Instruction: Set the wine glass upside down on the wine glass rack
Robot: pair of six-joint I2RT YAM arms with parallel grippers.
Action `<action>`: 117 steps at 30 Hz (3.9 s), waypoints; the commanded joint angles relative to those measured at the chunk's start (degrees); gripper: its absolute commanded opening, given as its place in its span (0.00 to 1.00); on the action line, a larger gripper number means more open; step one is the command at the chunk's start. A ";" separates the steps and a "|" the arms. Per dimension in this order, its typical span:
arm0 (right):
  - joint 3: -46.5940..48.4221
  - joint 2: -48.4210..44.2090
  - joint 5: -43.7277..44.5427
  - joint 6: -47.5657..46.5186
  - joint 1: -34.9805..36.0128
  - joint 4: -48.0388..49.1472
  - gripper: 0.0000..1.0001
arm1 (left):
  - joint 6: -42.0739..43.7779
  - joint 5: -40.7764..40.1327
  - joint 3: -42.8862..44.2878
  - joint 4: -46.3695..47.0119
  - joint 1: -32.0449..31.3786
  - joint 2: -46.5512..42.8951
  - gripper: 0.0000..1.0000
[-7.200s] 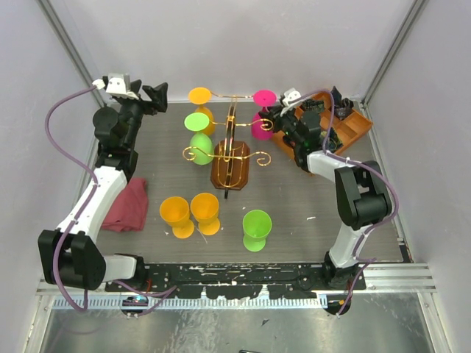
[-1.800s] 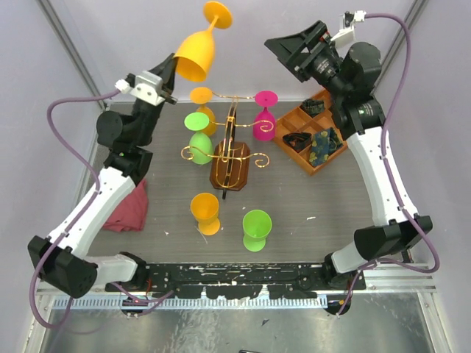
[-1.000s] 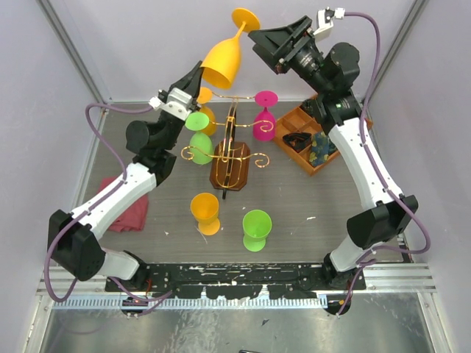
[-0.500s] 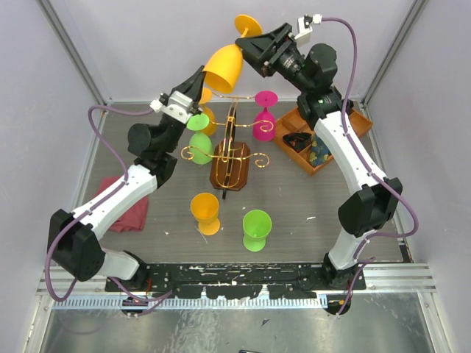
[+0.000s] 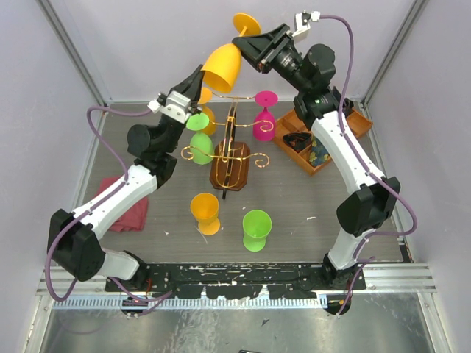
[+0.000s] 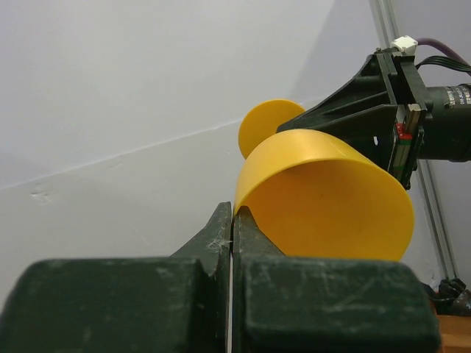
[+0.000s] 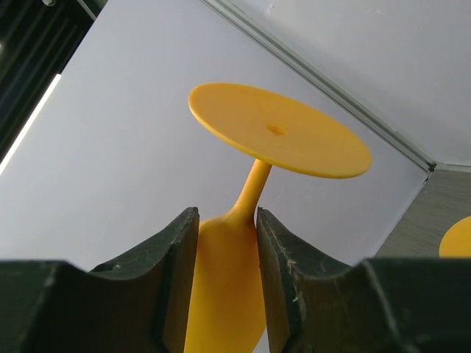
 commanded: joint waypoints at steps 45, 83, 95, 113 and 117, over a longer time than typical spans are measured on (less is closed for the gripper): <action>5.32 -6.95 9.77 -30.55 -3.79 -11.55 0.01 | -2.90 -3.03 -1.28 -22.15 0.67 -6.94 0.91; -65.59 -48.46 10.72 -69.58 -4.39 1.73 0.01 | -20.26 -7.60 3.36 -37.38 14.32 -5.28 0.92; -65.60 -43.31 8.78 -68.72 -4.25 7.58 0.01 | -19.11 -8.60 3.54 -37.20 14.51 -5.06 0.92; -63.67 -33.46 11.59 -68.12 0.26 16.73 0.01 | -18.46 -10.29 2.86 -36.45 14.55 -4.95 0.92; -63.37 -31.79 12.54 -68.58 0.95 18.08 0.01 | -18.37 -10.34 2.75 -36.48 14.69 -4.94 0.92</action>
